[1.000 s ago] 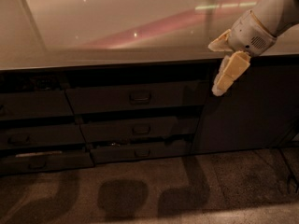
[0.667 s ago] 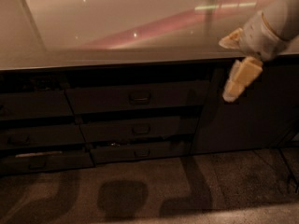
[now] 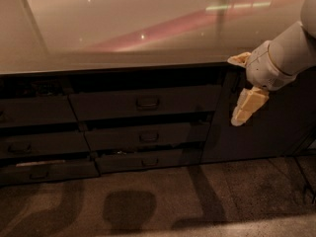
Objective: Open top drawer
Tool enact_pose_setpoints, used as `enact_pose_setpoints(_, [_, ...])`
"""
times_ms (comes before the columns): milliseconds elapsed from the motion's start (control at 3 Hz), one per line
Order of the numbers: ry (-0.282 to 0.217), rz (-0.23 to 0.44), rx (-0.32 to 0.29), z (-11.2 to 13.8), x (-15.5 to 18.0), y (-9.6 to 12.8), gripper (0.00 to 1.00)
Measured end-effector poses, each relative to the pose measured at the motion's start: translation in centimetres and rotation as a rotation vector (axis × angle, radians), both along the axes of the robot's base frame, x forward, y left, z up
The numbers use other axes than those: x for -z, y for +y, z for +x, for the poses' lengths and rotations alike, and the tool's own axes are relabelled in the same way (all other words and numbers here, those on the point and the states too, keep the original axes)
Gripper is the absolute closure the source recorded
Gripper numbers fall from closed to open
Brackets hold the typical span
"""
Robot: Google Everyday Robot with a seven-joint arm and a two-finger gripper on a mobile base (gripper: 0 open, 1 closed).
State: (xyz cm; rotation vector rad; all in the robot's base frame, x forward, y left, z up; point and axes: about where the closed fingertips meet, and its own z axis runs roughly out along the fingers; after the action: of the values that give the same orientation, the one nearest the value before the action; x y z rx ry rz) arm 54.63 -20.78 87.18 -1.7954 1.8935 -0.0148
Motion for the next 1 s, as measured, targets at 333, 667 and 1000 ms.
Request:
enact_pose_setpoints(333, [-0.022,-0.054,0.032,2.4,3.5,-0.8,0.0])
enact_pose_setpoints(667, [-0.063,-0.134,0.076,5.8,7.9,-2.2,0.0])
enact_pose_setpoints(1000, [-0.063,-0.134,0.076,5.8,7.9,-2.2,0.0])
